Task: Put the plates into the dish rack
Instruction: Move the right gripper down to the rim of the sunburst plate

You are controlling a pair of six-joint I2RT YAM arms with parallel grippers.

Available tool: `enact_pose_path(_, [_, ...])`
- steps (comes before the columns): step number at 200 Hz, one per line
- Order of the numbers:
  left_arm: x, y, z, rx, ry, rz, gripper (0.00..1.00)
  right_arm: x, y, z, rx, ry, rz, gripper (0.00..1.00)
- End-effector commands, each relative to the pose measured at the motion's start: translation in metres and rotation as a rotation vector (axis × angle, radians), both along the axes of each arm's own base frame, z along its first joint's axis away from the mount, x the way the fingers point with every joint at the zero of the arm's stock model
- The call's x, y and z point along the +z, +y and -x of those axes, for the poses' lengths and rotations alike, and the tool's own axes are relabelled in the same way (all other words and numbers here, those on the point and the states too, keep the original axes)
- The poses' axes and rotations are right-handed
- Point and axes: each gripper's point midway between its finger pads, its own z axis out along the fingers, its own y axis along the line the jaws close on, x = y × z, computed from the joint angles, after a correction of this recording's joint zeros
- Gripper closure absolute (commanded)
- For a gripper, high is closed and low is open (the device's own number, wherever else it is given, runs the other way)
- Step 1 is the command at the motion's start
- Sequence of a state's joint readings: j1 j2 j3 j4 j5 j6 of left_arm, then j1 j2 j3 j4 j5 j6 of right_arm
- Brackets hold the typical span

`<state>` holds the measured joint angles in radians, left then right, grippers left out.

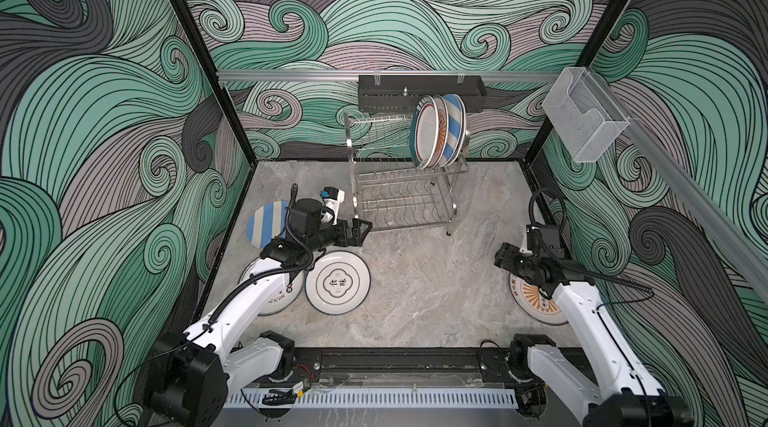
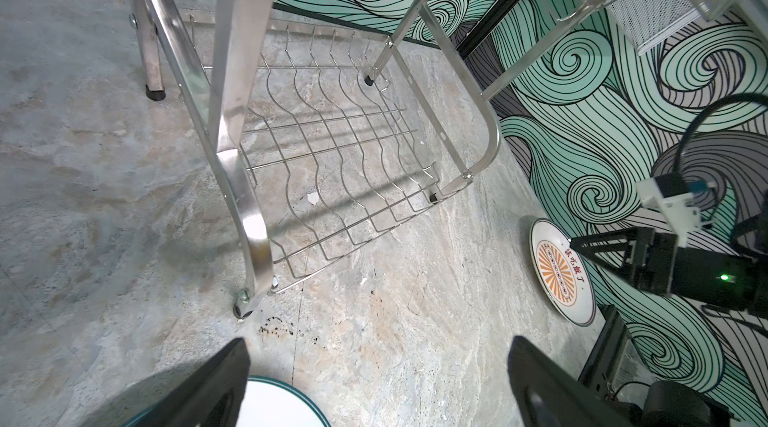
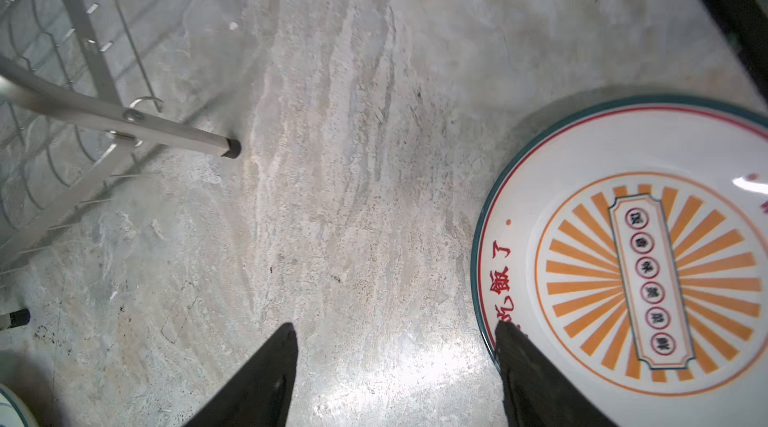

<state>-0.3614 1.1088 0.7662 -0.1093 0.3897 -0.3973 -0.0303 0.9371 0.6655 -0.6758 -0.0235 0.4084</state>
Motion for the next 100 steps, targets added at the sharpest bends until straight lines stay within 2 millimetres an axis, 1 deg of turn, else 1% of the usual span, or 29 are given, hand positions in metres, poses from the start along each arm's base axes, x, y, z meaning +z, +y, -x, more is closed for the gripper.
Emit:
enact_pose_path(1, [0.01, -0.003, -0.002, -0.006, -0.043, 0.019, 0.01, -0.001, 0.003, -0.008, 0.007, -0.016, -0.032, 0.24])
enact_pose_path(14, [0.008, 0.001, -0.002, 0.005, -0.043, -0.004, 0.02, -0.008, -0.005, -0.003, -0.011, 0.014, 0.0, 0.23])
enact_pose_path(38, [0.007, 0.003, 0.0, 0.008, -0.041, -0.013, 0.02, -0.021, -0.013, 0.004, -0.056, 0.062, 0.005, 0.23])
enact_pose_path(65, [0.008, 0.003, 0.002, 0.011, -0.045, 0.002, 0.01, -0.028, -0.025, 0.0, -0.123, 0.054, 0.034, 0.22])
enact_pose_path(82, [0.006, 0.003, 0.003, 0.007, -0.043, -0.007, 0.01, -0.028, -0.026, -0.004, -0.14, 0.033, 0.02, 0.22])
enact_pose_path(100, [0.006, 0.003, 0.004, 0.005, -0.042, -0.01, 0.01, -0.031, -0.03, -0.004, -0.152, 0.053, 0.029, 0.22])
